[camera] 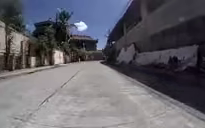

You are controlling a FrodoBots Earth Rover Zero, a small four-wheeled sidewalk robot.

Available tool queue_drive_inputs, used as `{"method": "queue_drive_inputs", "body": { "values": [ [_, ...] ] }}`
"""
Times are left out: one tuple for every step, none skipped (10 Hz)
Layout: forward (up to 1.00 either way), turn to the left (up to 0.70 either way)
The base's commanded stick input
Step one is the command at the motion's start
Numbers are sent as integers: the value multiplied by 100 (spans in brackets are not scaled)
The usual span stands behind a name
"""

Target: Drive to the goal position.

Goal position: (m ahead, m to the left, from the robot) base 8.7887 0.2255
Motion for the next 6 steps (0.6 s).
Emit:
{"method": "queue_drive_inputs", "body": {
  "values": [
    [100,0],
    [100,0],
    [100,0],
    [100,0],
    [100,0],
    [100,0]
  ]
}}
